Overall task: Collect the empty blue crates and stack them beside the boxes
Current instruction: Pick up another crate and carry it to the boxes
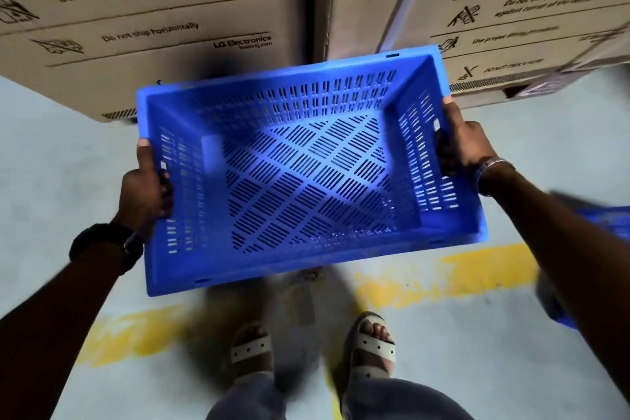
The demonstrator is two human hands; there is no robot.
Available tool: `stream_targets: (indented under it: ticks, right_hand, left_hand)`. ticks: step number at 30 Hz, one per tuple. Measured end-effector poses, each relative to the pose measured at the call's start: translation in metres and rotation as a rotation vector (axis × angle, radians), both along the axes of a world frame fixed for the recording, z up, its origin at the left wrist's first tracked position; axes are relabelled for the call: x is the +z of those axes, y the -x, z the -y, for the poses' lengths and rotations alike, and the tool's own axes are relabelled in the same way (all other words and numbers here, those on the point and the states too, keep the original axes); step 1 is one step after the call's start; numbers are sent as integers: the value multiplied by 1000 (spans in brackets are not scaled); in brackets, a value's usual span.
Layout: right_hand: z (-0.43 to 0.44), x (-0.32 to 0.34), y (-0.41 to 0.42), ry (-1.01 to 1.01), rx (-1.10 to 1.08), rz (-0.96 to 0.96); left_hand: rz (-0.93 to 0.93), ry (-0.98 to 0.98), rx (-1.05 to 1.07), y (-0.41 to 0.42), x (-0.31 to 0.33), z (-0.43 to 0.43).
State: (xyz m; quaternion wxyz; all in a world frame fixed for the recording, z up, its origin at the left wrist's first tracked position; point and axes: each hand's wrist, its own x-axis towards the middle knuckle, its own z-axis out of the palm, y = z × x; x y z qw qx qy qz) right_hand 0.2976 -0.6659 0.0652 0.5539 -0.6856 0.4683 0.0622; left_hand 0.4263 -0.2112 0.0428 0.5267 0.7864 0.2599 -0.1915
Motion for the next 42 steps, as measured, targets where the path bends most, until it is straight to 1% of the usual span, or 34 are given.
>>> stream_targets:
  ticks: [5, 9, 12, 16, 23, 30, 33, 37, 42]
  right_hand:
    - [-5, 5, 10, -2, -36, -50]
    - [-13, 1, 35, -26, -42, -64]
    - [-19, 0, 47, -31, -34, -68]
    - [-18, 0, 45, -13, -31, -47]
    - [0, -8, 47, 68, -43, -23]
    - [-11, -2, 44, 182, -7, -34]
    - [-23, -3, 38, 169, 8, -43]
    - [-37, -8, 32, 160, 61, -60]
    - [-40, -12, 39, 113, 41, -65]
  left_hand:
    - [-28, 13, -5, 5, 7, 1]
    - [-71, 8, 4, 33, 7, -10]
    - [-62, 17, 24, 53, 8, -16]
    - [-46, 21, 11, 49, 10, -15]
    - [-27, 60, -32, 55, 10, 0]
    - [-53, 92, -27, 53, 7, -6]
    - [-41, 59, 18, 49, 2, -21]
    - [-106, 116, 22, 44, 0, -41]
    - [-66, 66, 14, 45, 1, -40]
